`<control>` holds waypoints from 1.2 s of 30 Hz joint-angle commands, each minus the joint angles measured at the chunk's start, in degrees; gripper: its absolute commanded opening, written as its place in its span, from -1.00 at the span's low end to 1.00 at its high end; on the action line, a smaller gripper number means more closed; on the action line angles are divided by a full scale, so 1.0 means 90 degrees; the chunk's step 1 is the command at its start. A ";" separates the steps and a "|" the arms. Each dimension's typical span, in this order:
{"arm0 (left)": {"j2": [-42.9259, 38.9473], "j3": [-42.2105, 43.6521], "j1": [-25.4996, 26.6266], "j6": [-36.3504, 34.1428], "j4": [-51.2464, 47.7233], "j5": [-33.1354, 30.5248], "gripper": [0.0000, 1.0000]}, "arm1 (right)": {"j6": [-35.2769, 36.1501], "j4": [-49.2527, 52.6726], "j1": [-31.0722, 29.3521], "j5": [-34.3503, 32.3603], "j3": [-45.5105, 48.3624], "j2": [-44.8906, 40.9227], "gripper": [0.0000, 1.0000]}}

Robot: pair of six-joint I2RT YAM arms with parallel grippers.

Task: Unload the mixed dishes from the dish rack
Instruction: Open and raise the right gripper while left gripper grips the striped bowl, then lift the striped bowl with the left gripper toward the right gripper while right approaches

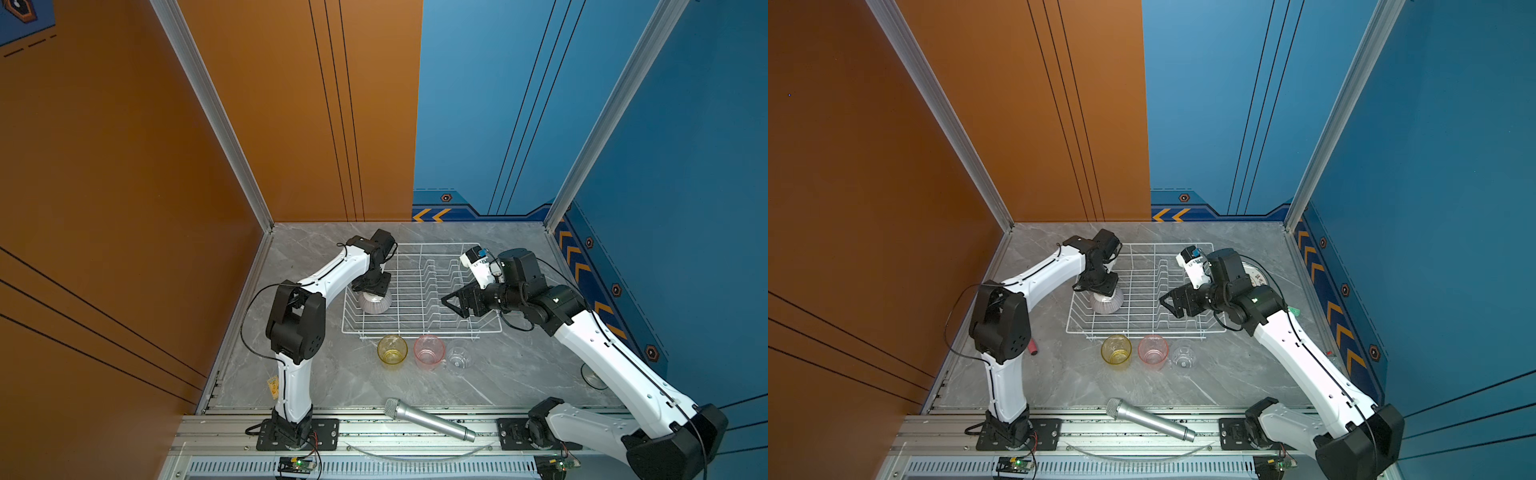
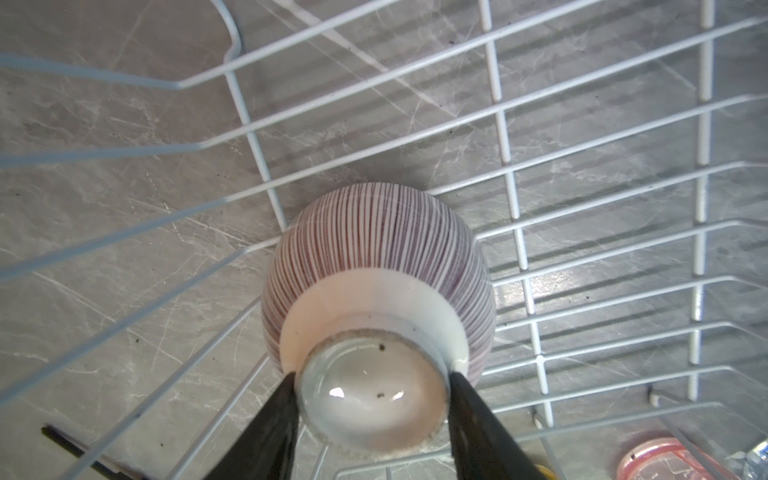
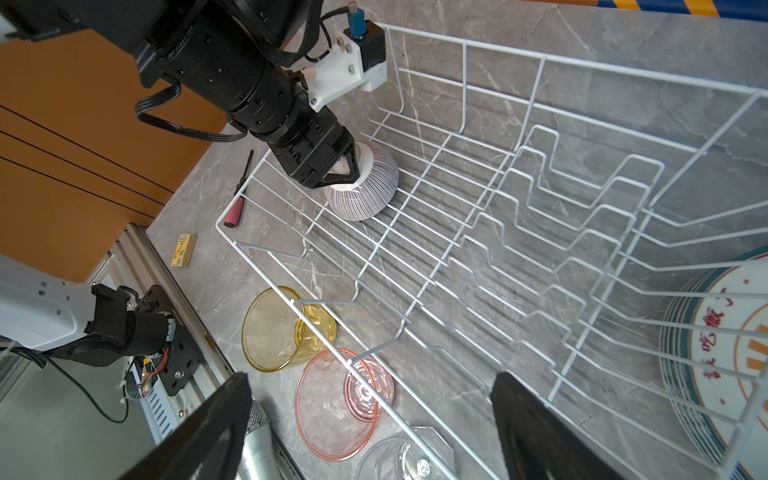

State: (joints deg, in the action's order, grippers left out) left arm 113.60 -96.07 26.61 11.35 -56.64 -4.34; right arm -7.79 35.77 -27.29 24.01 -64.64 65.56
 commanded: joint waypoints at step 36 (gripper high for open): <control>-0.1213 0.0367 -0.0536 -0.0003 0.0871 0.2452 -0.23 | -0.2195 -0.3905 0.0365 0.2663 0.1495 0.1768 0.51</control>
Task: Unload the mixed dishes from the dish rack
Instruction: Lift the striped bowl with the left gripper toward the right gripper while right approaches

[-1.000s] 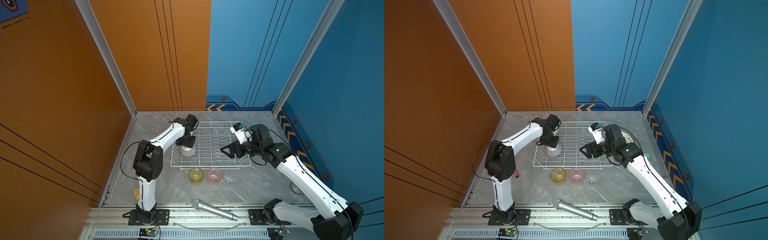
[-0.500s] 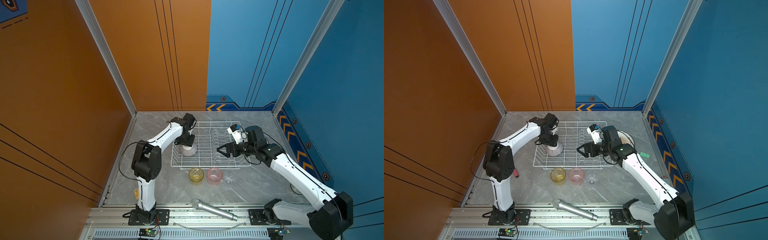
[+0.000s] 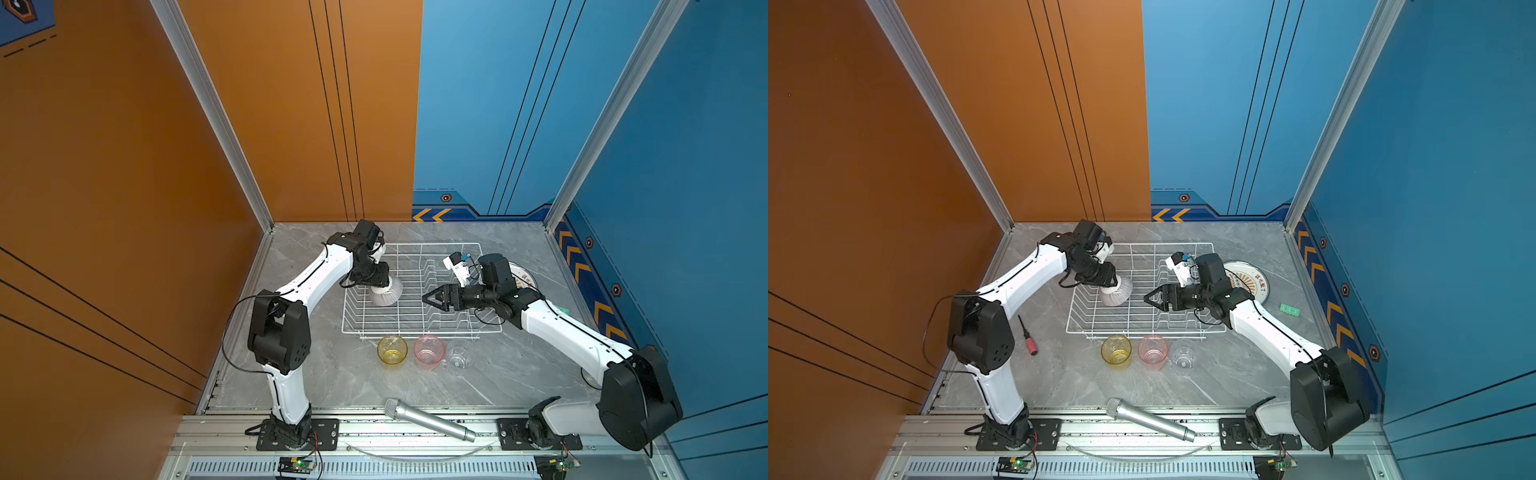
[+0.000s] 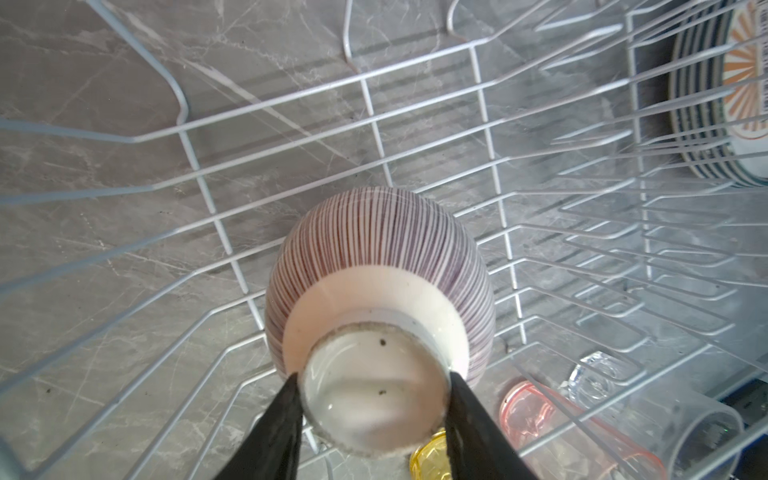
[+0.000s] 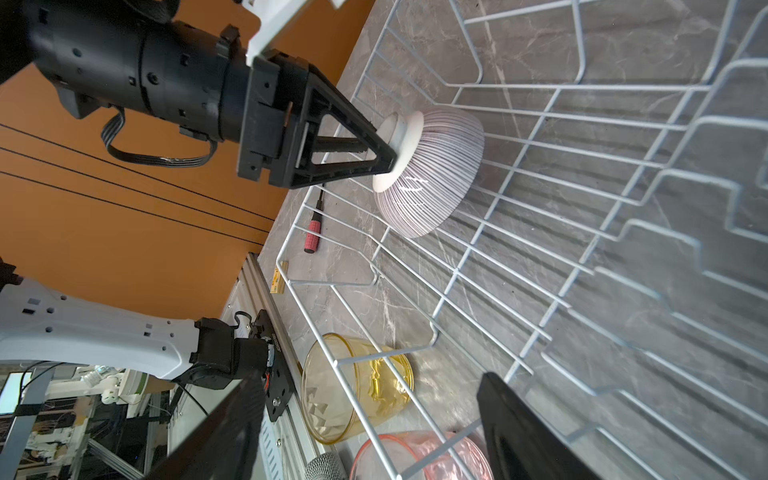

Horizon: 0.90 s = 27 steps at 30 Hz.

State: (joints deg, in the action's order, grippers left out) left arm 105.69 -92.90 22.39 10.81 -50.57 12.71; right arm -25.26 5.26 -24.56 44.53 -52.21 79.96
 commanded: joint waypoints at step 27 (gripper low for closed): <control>-0.0938 -0.0071 0.0061 0.0482 0.1042 0.2601 -0.22 | -0.2664 -0.5101 0.0100 0.1009 0.0743 0.1186 0.41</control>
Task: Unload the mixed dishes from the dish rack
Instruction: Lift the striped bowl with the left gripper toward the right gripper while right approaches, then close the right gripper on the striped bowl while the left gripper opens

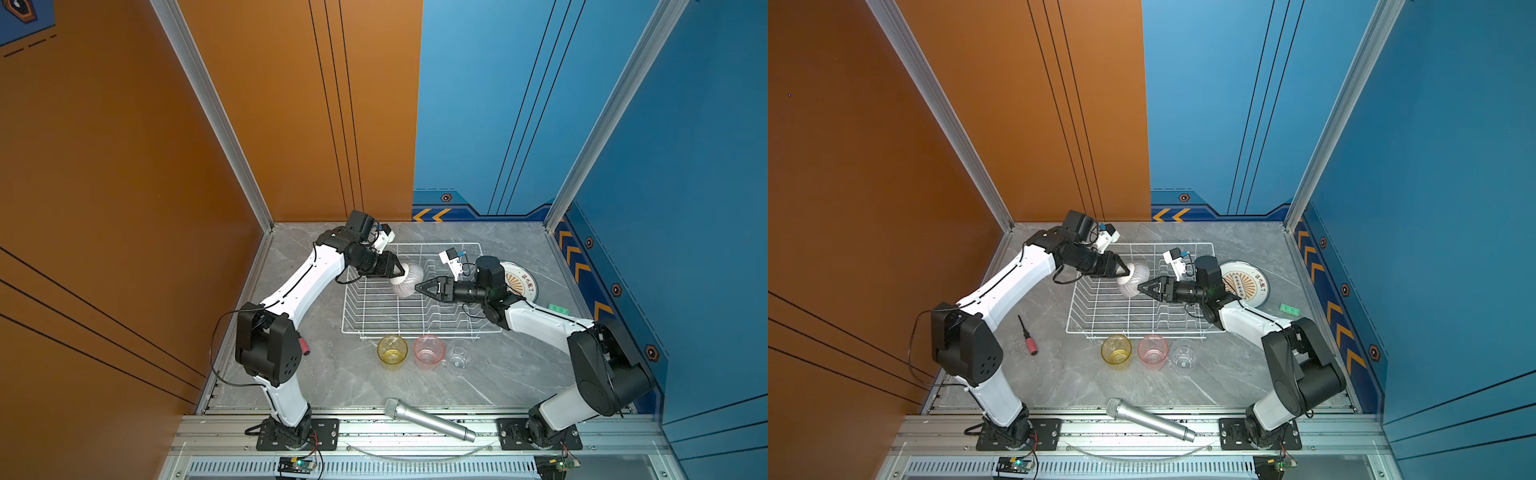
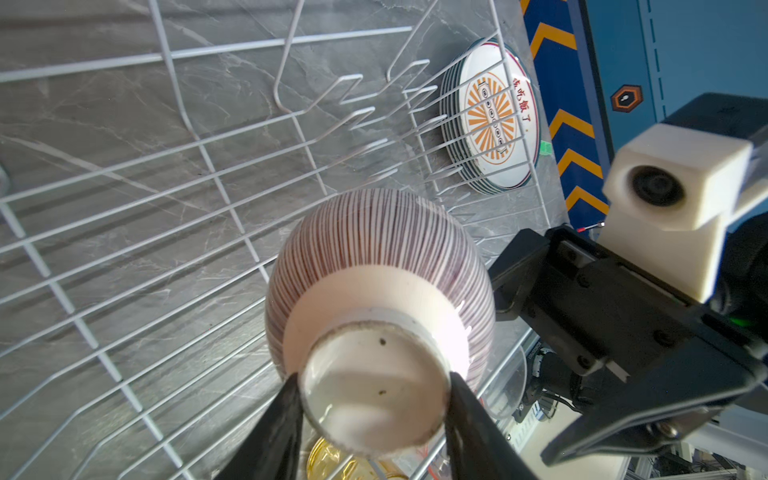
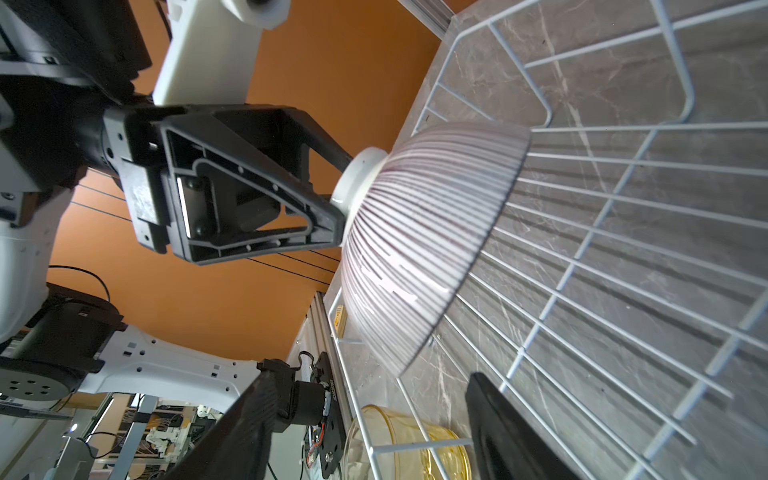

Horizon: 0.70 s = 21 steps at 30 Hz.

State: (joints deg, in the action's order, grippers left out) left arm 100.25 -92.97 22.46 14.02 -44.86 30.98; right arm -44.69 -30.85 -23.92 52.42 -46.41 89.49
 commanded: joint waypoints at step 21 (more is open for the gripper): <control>-0.0442 0.0393 0.0195 0.0639 0.1457 0.1379 -0.22 | -0.2316 -0.4470 -0.0061 -0.0373 0.0167 0.0854 -0.96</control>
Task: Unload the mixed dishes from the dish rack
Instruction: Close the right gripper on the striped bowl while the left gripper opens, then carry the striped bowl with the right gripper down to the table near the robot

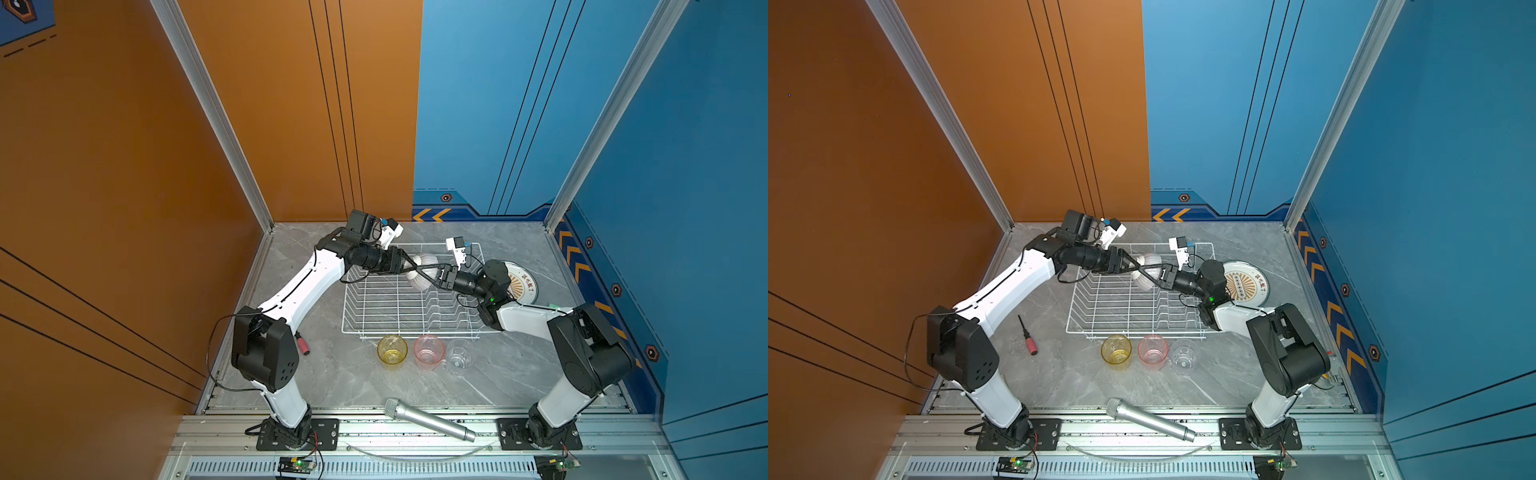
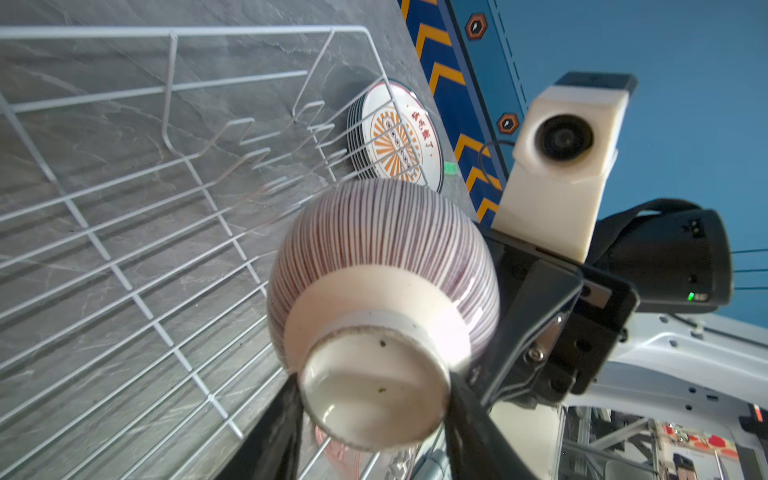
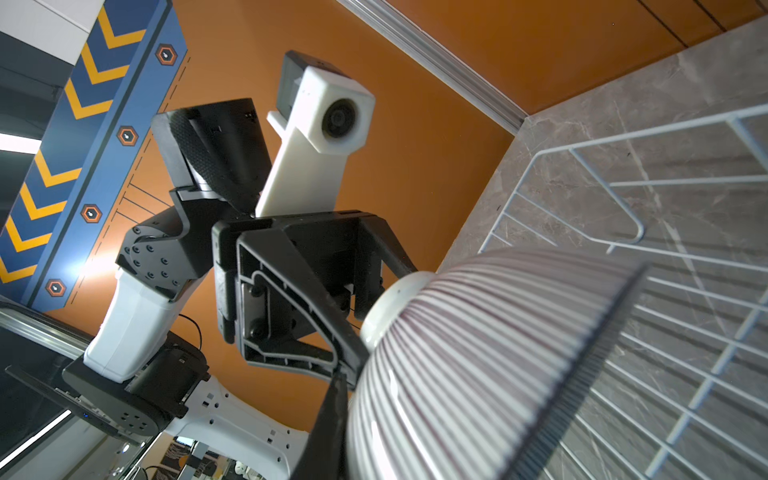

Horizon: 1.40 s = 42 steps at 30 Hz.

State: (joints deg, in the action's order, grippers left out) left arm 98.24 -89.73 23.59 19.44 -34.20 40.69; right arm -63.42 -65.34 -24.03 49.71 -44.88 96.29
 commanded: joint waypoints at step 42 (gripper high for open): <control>-0.2908 0.1562 -0.1920 -0.0275 -0.0654 -0.4075 0.83 | 0.9720 1.2790 -0.6345 -0.5866 -0.5876 0.1375 -1.00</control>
State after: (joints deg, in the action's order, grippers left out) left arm 73.06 -75.22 6.85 17.82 -39.27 3.27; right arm 20.36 46.33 -79.83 4.14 -93.93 106.65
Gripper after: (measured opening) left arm 0.915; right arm 0.072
